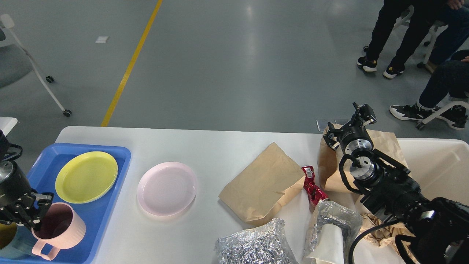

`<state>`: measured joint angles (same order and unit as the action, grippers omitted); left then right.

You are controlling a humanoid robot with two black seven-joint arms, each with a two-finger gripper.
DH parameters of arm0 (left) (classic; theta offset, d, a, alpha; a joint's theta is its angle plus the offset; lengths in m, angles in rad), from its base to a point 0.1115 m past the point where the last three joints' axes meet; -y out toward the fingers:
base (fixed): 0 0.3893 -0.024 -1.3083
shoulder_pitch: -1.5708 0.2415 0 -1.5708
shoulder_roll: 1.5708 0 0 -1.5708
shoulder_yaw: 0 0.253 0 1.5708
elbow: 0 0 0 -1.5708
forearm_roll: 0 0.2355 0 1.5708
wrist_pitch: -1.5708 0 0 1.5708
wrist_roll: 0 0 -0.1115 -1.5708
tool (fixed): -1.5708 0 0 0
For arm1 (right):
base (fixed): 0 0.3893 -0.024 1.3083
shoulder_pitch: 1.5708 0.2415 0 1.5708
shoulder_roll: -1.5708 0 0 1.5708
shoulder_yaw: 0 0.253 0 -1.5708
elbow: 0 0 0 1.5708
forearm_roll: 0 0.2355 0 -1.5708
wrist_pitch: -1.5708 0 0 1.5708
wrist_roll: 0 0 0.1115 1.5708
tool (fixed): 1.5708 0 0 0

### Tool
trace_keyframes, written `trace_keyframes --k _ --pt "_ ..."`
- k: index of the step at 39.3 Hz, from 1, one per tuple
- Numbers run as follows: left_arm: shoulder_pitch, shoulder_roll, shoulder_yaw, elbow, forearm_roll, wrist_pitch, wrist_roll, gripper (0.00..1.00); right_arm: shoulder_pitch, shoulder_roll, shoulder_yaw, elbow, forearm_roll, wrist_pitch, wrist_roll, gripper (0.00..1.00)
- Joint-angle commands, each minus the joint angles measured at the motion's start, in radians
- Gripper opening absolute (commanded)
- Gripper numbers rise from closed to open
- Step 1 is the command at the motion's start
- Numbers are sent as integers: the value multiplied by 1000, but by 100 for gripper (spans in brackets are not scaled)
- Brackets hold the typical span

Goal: Tidy desktop

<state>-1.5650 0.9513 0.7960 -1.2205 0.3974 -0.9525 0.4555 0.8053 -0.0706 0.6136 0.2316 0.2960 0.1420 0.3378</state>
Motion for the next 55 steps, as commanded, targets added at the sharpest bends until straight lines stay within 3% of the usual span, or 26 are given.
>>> trace_keyframes --k 1,22,45,55 --pt "32 3 -3 45 1 1 0 0 0 0 0 0 0 1 1 100" --pt "298 -48 -265 240 15 0 12 1 0 0 0 0 0 1 0 100" --pt "382 -105 -311 306 15 9 12 3 0 0 0 0 0 -1 0 100" --pt "381 -103 -311 308 15 9 11 19 0 0 0 0 0 1 0 100"
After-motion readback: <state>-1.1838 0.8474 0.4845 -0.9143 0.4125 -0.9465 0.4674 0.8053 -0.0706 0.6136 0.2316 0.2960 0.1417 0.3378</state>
